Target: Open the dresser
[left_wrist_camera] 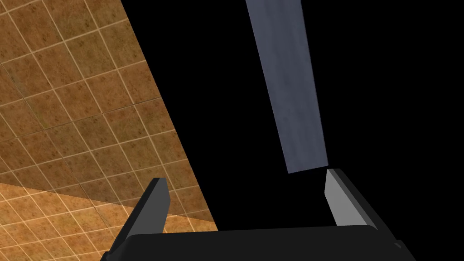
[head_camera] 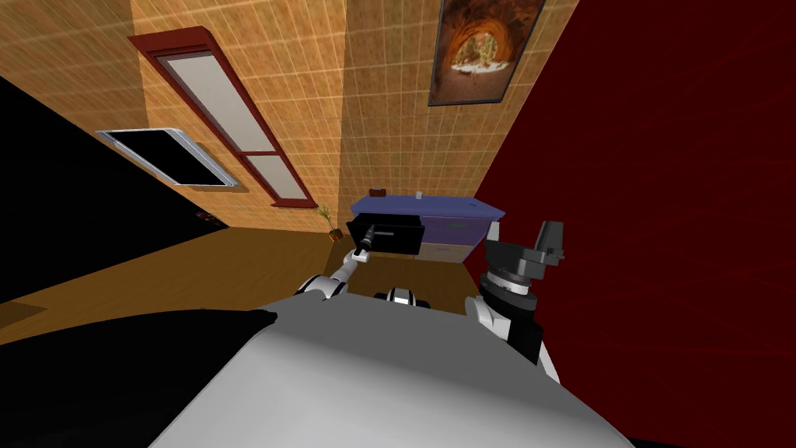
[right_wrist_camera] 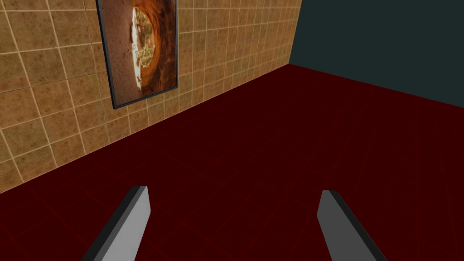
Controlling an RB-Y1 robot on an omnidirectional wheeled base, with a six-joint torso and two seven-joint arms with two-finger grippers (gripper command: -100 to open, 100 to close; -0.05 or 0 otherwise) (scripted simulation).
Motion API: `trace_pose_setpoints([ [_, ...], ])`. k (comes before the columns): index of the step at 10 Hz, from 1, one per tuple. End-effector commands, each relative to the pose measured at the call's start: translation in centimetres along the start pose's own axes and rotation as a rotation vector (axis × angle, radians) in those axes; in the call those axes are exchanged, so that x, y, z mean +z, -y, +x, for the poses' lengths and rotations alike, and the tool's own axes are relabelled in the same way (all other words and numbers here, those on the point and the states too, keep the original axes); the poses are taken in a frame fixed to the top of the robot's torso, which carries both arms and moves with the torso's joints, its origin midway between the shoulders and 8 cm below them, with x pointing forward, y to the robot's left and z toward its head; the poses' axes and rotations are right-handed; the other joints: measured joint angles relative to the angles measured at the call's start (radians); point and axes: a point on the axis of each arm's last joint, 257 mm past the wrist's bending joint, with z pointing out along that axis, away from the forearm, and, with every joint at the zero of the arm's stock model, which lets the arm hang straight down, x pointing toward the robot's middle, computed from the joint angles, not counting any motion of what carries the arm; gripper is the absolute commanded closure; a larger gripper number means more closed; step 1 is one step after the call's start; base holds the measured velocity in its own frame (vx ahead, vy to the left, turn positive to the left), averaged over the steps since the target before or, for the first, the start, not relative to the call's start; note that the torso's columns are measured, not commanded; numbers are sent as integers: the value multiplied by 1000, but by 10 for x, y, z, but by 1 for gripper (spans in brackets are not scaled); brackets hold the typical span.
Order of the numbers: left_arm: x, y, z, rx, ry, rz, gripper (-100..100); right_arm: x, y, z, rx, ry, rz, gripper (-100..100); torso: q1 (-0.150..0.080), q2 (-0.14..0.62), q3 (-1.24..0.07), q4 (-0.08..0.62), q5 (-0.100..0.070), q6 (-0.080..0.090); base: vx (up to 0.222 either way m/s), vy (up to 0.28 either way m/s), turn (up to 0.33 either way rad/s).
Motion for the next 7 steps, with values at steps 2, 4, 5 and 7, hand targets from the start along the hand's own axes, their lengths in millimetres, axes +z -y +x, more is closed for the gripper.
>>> trace_pose_setpoints([
  [2,7,5,0,2,-3,7,0,0,0,0,0,0,0,0,1,-2,-2,-1,0,-1,-6,-3,-3],
  [4,7,5,0,2,-3,7,0,0,0,0,0,0,0,0,1,-1,-1,0,0,0,0,0,0],
  [5,7,5,0,2,-3,7,0,0,0,0,0,0,0,0,1,-1,0,0,0,0,0,0,0],
  [7,7,5,0,2,-3,7,0,0,0,0,0,0,0,0,0,0,0,0,0,0,0,0,0],
])
